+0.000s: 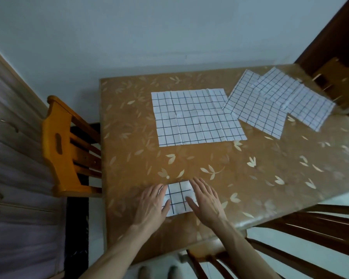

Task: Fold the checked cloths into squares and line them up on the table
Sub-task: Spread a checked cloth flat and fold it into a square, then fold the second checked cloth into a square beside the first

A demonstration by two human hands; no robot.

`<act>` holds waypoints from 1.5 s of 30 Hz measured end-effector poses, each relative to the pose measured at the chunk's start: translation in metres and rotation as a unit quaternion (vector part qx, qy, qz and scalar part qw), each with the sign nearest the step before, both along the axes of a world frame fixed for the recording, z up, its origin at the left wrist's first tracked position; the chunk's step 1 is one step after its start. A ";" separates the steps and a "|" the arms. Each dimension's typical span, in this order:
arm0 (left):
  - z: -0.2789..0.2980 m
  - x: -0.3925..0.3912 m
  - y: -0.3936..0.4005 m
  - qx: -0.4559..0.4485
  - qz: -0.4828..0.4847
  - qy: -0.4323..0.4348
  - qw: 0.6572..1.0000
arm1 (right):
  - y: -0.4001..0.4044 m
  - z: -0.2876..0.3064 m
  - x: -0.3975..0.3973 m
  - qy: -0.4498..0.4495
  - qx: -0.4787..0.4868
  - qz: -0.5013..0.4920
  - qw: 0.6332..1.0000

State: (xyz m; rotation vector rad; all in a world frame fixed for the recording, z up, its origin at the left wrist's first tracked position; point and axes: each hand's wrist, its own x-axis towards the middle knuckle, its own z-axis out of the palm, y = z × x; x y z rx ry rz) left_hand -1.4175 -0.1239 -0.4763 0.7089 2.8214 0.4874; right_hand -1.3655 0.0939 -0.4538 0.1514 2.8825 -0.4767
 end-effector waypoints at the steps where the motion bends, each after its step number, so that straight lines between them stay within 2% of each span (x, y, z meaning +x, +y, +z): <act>1: 0.004 -0.001 0.003 0.005 -0.002 0.002 1.000 | 0.002 0.004 0.000 0.008 -0.004 -0.008 1.000; 9: 0.033 0.000 0.052 0.065 0.022 0.034 0.997 | 0.042 0.027 0.005 0.075 -0.019 -0.014 0.997; 15: 0.043 0.012 0.111 0.066 0.040 0.064 0.995 | 0.122 0.035 0.011 0.107 -0.007 0.028 0.994; 21: 0.058 0.042 0.180 0.051 0.135 0.077 0.986 | 0.220 0.044 0.009 0.103 -0.012 0.078 0.992; 27: 0.087 0.074 0.242 0.049 0.225 0.075 0.970 | 0.277 0.054 0.025 0.116 -0.030 0.110 0.987; 33: 0.102 0.070 0.279 0.056 0.217 0.078 0.971 | 0.306 0.059 0.028 0.101 -0.008 0.112 0.989; 39: 0.091 0.046 0.294 0.028 0.171 0.083 0.981 | 0.323 0.057 0.018 0.087 0.003 0.064 0.994; 45: 0.066 0.010 0.316 0.017 0.198 0.064 0.978 | 0.336 0.037 -0.023 0.072 0.009 0.102 0.992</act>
